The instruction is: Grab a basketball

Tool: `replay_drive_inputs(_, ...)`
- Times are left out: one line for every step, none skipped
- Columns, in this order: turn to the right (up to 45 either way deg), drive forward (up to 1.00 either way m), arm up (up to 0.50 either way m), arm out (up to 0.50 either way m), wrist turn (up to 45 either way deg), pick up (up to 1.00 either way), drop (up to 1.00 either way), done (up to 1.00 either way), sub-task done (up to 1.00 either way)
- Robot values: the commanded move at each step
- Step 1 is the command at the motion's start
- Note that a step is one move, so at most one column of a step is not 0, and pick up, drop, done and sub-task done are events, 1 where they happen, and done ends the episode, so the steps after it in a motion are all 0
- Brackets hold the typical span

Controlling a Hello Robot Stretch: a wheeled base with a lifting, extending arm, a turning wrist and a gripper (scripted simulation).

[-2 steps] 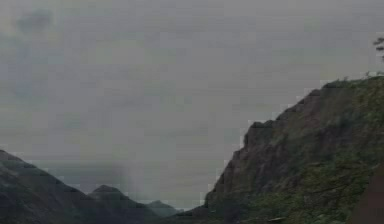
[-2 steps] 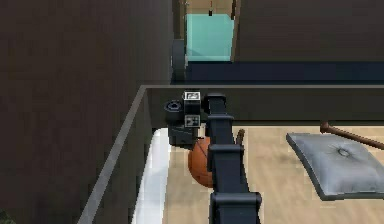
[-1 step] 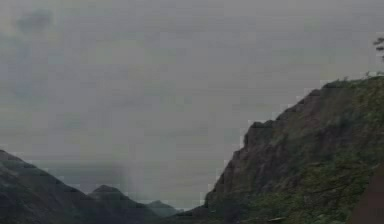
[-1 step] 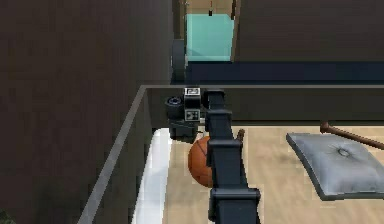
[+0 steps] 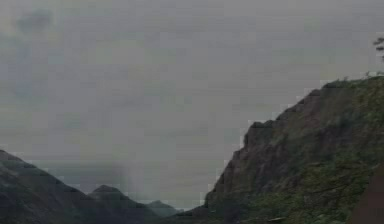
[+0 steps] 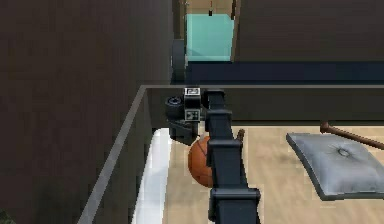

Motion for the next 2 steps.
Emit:
replay_drive_inputs(0.0,0.00,-0.30,0.00,0.0,0.00,0.00,0.00,0.00)
replay_drive_inputs(0.0,0.00,0.00,0.00,0.0,1.00,0.00,0.00,0.00)
